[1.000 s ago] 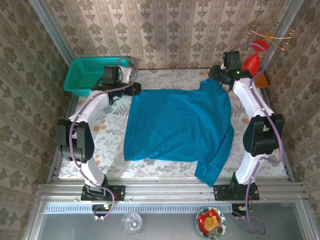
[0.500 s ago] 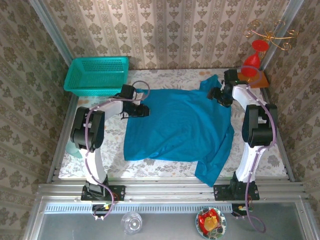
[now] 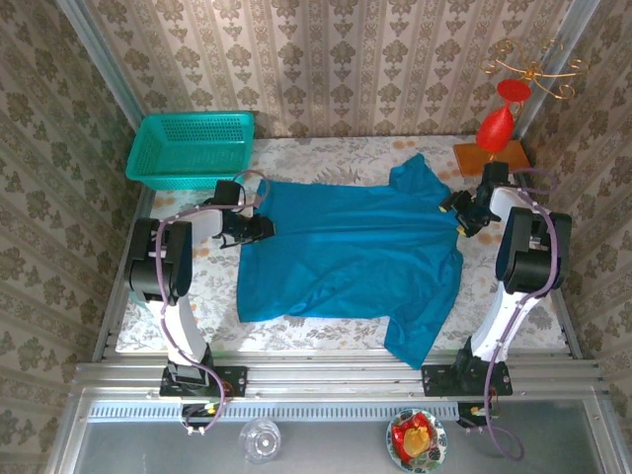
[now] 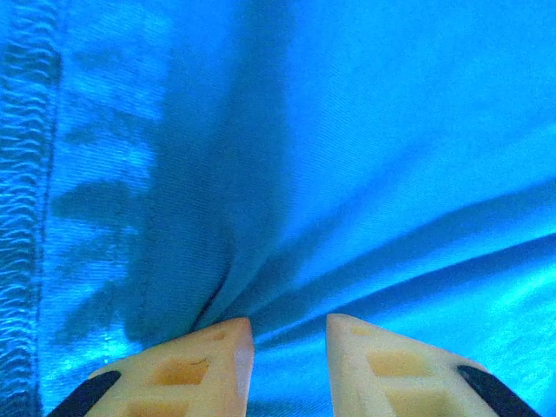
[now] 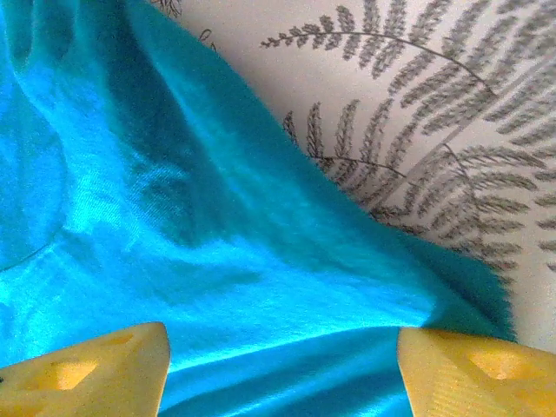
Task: Fold the inside-out t-shirt
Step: Smooth out the T-shirt at the center of the table.
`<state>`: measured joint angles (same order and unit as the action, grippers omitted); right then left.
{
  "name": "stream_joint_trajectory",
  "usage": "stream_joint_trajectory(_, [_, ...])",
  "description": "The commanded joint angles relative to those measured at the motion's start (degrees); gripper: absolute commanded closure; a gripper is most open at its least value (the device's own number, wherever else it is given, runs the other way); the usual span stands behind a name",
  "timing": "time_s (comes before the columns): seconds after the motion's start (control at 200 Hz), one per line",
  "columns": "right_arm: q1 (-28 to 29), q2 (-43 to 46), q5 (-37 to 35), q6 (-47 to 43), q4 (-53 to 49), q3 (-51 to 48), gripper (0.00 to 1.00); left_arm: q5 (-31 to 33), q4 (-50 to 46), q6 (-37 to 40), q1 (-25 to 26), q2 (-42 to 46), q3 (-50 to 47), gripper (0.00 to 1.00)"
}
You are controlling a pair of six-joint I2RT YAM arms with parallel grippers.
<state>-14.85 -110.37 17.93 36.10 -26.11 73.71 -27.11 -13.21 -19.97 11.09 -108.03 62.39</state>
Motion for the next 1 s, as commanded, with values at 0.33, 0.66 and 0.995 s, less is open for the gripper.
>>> stream_joint_trajectory(0.33, [16.95, -7.18, -4.44, -5.55, -7.55, 24.89, 0.39, -0.63, -2.93, -2.47, 2.00, 7.74, 1.81, 0.68])
stream_joint_trajectory(0.66, [19.86, -29.60, -4.97, -3.29, -13.44, 53.93, 0.41, 0.55, -3.04, -3.64, 5.04, 13.91, -2.93, 0.68])
stream_joint_trajectory(0.995, [20.80, -44.19, -1.87, -0.08, -14.62, 69.88, 0.41, 3.73, -4.94, -3.76, 8.39, 16.15, -5.02, 0.68])
